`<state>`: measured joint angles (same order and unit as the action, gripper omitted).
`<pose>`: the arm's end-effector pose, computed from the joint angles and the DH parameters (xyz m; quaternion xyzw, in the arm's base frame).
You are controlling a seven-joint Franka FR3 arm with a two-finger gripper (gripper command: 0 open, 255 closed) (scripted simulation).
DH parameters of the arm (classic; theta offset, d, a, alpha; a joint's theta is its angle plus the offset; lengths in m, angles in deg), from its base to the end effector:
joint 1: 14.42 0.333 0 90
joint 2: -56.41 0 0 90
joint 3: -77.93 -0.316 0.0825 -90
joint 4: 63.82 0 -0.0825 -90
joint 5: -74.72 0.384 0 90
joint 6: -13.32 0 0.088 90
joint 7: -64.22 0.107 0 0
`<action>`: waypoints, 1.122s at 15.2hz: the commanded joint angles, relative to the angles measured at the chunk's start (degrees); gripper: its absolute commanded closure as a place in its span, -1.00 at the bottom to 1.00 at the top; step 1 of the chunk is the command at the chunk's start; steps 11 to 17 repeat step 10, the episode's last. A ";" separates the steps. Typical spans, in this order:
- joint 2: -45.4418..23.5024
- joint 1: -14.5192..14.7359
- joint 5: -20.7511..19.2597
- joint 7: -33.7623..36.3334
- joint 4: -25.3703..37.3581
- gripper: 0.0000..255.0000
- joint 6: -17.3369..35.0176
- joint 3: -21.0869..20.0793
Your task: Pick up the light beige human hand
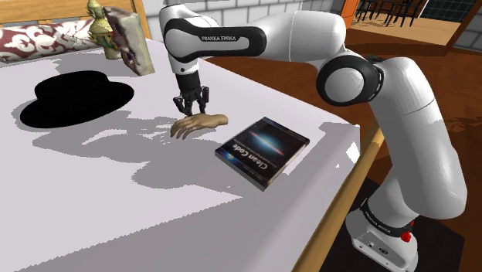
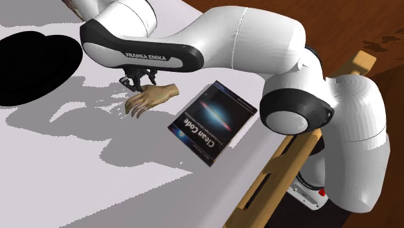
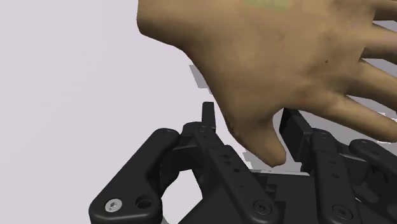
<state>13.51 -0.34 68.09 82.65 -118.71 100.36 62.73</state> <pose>0.6746 0.2862 0.4264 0.9935 0.0695 -0.0899 0.0021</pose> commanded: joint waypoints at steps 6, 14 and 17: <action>-2.62 1.31 -0.34 -0.18 10.08 1.00 -7.35 0.21; -4.31 2.02 -0.56 -0.29 14.84 1.00 -10.35 0.37; -4.31 2.02 -0.56 -0.29 14.84 1.00 -10.35 0.37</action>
